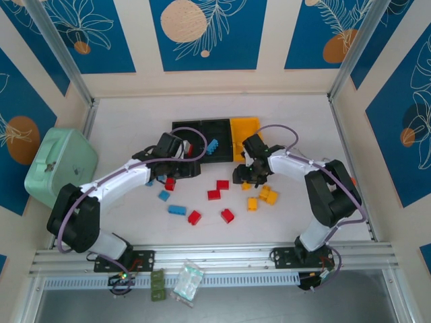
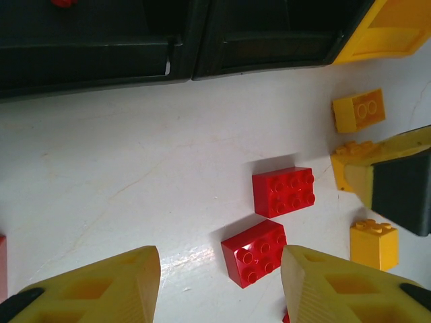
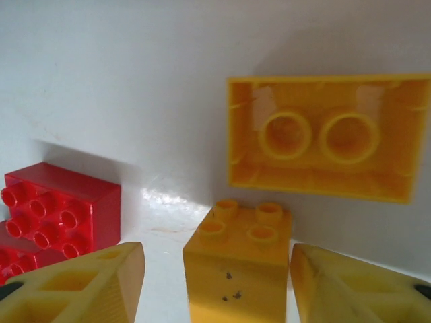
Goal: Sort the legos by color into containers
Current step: Pick up the lego from the center of the table, then place the lego in the container.
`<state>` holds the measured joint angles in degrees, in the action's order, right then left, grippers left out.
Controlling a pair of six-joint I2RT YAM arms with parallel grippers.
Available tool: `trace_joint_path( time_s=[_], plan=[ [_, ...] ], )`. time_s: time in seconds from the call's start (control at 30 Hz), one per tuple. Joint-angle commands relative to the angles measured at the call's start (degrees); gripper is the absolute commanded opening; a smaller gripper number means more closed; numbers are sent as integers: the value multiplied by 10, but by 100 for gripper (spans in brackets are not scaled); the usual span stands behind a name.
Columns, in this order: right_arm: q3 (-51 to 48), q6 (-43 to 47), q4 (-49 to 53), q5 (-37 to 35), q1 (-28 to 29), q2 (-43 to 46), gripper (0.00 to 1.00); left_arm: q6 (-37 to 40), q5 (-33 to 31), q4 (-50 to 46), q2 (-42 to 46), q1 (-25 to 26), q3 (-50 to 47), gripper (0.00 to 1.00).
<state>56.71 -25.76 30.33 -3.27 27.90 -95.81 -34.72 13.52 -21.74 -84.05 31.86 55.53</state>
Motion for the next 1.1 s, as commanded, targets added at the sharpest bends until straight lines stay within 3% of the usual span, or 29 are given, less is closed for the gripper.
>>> trace_joint_path(
  time_s=[0.0, 0.27, 0.63, 0.87, 1.07],
  plan=[
    [19, -8, 20, -18, 17, -9, 57, -10, 10, 14, 6, 3, -7, 51],
    [44, -14, 52, -62, 39, -37, 35, -18, 9, 24, 6, 6, -16, 51],
    [80, -12, 76, -60, 37, 2, 32, -22, 8, 27, 18, 11, -19, 51],
    [159, -5, 109, -44, -17, 20, 32, -29, 24, 58, 29, 16, -23, 51],
    [267, -13, 128, -41, -69, -45, 32, -38, 26, 66, 32, 21, -25, 51]
  ],
)
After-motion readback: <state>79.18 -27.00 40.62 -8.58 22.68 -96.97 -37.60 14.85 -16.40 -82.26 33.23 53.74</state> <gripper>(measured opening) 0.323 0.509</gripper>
